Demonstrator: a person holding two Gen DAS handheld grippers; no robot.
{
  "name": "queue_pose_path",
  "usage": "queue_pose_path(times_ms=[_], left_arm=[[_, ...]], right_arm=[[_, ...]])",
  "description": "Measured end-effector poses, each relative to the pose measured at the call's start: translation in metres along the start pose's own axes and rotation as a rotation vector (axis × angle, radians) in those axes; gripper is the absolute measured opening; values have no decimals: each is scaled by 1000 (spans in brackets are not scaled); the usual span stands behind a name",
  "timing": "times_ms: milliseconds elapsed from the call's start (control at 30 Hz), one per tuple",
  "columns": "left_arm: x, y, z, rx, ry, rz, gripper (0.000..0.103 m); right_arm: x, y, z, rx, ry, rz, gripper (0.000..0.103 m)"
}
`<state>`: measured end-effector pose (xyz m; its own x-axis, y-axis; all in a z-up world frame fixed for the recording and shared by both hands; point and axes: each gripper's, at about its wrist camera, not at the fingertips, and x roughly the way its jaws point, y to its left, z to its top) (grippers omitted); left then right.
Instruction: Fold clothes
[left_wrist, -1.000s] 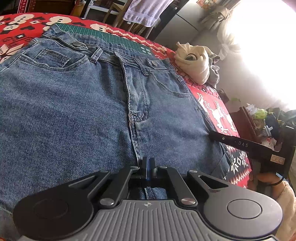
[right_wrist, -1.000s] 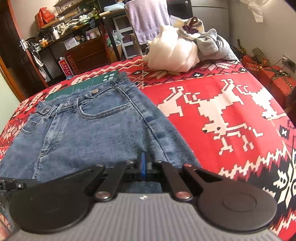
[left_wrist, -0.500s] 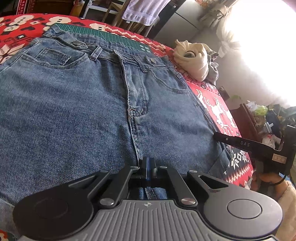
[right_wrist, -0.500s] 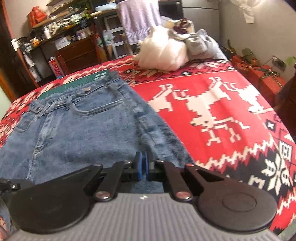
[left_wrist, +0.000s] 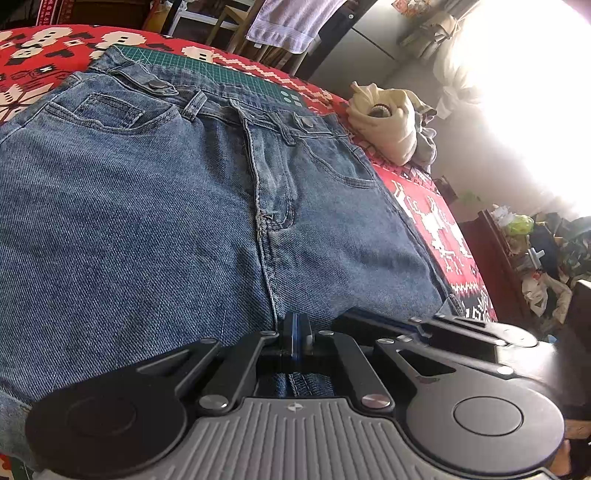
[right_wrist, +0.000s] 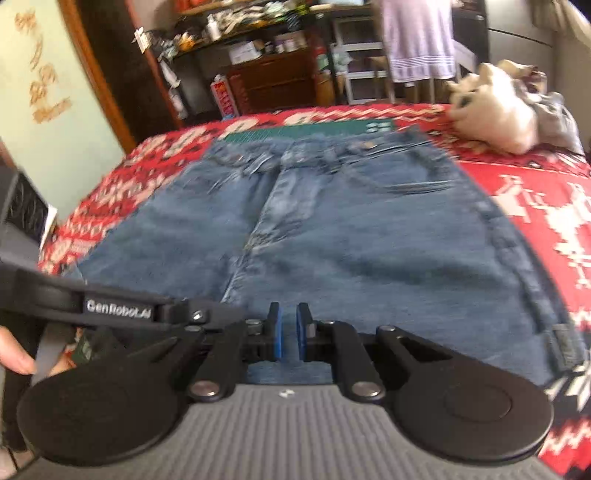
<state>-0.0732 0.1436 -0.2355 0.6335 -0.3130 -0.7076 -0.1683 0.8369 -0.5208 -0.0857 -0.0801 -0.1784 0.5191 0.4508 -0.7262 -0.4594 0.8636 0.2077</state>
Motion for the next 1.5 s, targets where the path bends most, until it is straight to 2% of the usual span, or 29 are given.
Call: queue_pose_path(times_ms=[167, 200, 233, 267, 433, 533, 667, 700, 767, 867, 967, 1200, 1400, 1500], left_arm=[[0, 1, -1, -3, -4, -4, 3], [0, 1, -1, -1, -4, -4, 3], [0, 2, -1, 0, -4, -4, 3], [0, 2, -1, 1, -4, -5, 3], [0, 2, -1, 2, -4, -5, 3], [0, 1, 0, 2, -4, -5, 3], [0, 1, 0, 2, -3, -5, 3], [0, 1, 0, 3, -3, -5, 3], [0, 1, 0, 4, -3, -4, 3], [0, 1, 0, 6, -1, -3, 3], [0, 1, 0, 9, 0, -2, 3], [1, 1, -3, 2, -7, -6, 3], [2, 3, -2, 1, -5, -11, 3], [2, 3, -2, -2, -5, -11, 3]], right_arm=[[10, 18, -6, -37, 24, -2, 8], [8, 9, -5, -14, 21, -8, 7], [6, -1, -5, 13, 18, -16, 2], [3, -12, -4, 40, 15, -23, 2], [-8, -63, -3, 154, -5, -165, 2], [-17, -92, -5, 218, -31, -195, 1], [-25, -110, -6, 253, -39, -245, 1], [-24, -108, -5, 247, -39, -252, 2], [-23, -100, 0, 213, -51, -252, 12], [-21, -81, 9, 126, -92, -222, 14], [-8, -70, 17, 50, -74, -234, 14], [9, -81, 16, 18, -27, -285, 14], [-11, -108, 5, 62, 1, -275, 14], [-22, -111, 6, 96, -18, -260, 14]])
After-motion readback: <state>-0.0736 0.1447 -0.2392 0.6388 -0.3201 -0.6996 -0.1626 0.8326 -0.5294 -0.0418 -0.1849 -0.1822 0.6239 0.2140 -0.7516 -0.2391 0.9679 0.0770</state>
